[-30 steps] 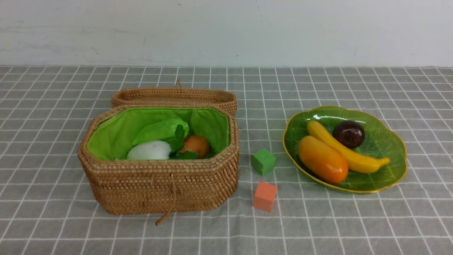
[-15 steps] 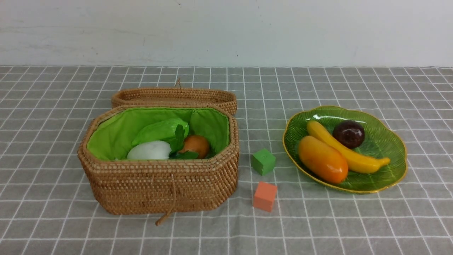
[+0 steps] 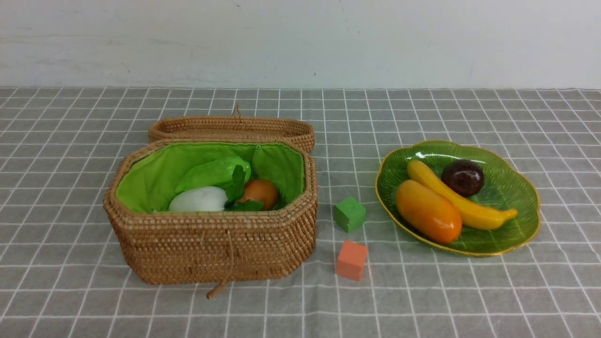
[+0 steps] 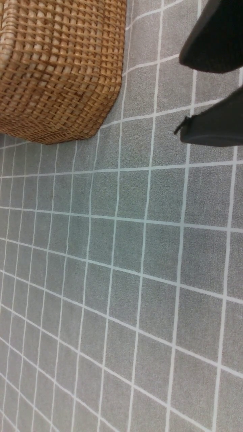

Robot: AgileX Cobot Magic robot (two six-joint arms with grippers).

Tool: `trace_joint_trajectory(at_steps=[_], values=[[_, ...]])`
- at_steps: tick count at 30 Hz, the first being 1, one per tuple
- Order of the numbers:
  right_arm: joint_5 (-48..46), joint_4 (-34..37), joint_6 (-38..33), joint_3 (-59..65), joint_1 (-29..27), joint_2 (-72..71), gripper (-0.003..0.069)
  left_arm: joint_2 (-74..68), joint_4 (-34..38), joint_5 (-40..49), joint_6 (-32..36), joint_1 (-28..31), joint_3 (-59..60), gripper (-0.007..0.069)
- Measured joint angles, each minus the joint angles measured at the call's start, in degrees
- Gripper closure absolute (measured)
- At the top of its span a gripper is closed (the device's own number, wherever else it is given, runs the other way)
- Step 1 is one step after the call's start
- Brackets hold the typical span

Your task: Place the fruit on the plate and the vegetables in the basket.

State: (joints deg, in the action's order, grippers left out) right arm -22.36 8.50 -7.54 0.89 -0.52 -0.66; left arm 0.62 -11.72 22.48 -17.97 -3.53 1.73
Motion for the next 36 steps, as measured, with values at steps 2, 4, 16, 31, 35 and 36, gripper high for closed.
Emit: trace_joint_trajectory(at_steps=[2, 4, 16, 31, 35, 36], values=[[0.0, 0.0, 0.0, 0.0, 0.0, 0.0, 0.0624, 0.0, 0.0, 0.0, 0.0, 0.0, 0.0, 0.0386], [0.0, 0.0, 0.0, 0.0, 0.0, 0.0, 0.0624, 0.0, 0.0, 0.0, 0.0, 0.0, 0.0, 0.0386], [0.0, 0.0, 0.0, 0.0, 0.0, 0.0, 0.0613, 0.0, 0.0, 0.0, 0.0, 0.0, 0.0, 0.0386], [0.0, 0.0, 0.0, 0.0, 0.0, 0.0, 0.0598, 0.0, 0.0, 0.0, 0.0, 0.0, 0.0, 0.0386], [0.0, 0.0, 0.0, 0.0, 0.0, 0.0, 0.0592, 0.0, 0.0, 0.0, 0.0, 0.0, 0.0, 0.0386], [0.0, 0.0, 0.0, 0.0, 0.0, 0.0, 0.059, 0.0, 0.0, 0.0, 0.0, 0.0, 0.0, 0.0386]])
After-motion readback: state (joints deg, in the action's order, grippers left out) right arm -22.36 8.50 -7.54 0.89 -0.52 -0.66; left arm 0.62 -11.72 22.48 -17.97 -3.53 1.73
